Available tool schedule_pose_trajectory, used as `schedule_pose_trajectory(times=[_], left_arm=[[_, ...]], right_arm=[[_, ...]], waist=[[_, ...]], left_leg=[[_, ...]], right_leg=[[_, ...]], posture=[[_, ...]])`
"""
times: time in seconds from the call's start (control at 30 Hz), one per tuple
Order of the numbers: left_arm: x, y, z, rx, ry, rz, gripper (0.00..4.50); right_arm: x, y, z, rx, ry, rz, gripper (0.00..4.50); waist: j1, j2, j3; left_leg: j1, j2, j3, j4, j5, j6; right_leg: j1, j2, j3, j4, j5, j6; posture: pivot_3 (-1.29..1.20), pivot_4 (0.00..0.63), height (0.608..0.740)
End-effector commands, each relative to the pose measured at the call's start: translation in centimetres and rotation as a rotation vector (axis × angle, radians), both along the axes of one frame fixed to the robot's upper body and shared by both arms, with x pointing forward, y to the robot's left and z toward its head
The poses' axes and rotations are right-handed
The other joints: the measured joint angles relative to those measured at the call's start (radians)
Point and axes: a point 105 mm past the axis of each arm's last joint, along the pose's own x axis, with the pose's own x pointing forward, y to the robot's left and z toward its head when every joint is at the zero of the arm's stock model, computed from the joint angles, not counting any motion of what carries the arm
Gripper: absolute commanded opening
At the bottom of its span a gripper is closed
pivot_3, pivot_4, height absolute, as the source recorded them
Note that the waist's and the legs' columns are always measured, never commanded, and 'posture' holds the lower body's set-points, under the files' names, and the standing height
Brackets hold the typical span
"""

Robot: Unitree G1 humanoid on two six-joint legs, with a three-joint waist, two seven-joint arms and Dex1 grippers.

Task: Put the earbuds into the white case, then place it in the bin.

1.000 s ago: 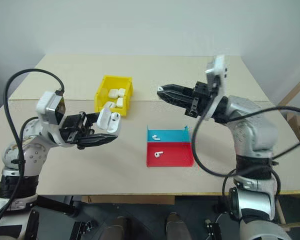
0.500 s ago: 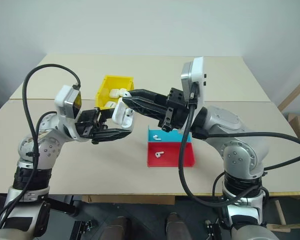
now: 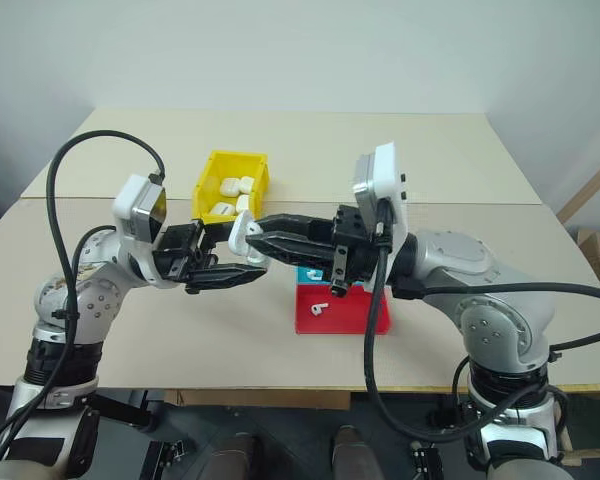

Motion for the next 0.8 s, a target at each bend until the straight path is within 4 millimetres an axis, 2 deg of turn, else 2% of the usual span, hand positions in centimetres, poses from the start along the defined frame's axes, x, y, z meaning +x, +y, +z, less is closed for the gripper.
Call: schedule_pose_trajectory(times=[0.03,0.4,0.7,0.8], left_arm=[[-0.44,-0.06,0.82,-0.014,-0.037,-0.013,2.76],[-0.45,-0.19,0.92,-0.016,-0.039,-0.018,2.76],[-0.35,-0.12,1.08,-0.016,-0.044,-0.017,2.76],[-0.27,-0.09,1.07,-0.017,-0.043,-0.015,2.76]], right_arm=[[-0.32,0.14,0.19,-0.012,-0.052,-0.006,0.61],[-0.23,0.20,-0.21,-0.031,-0.057,-0.012,0.61],[-0.20,-0.27,0.06,-0.034,-0.065,-0.017,3.73],[-0.34,-0.55,0.40,-0.019,-0.067,-0.013,3.73]], waist=[[0.000,0.000,0.000],[0.001,0.000,0.000],[0.001,0.000,0.000],[0.002,0.000,0.000]], left_leg=[[0.000,0.000,0.000,0.000,0.000,0.000],[0.000,0.000,0.000,0.000,0.000,0.000],[0.000,0.000,0.000,0.000,0.000,0.000],[0.000,0.000,0.000,0.000,0.000,0.000]], right_leg=[[0.000,0.000,0.000,0.000,0.000,0.000],[0.000,0.000,0.000,0.000,0.000,0.000],[0.000,0.000,0.000,0.000,0.000,0.000],[0.000,0.000,0.000,0.000,0.000,0.000]], posture=[[0.00,0.150,0.740],[0.00,0.150,0.740],[0.00,0.150,0.740],[0.00,0.150,0.740]])
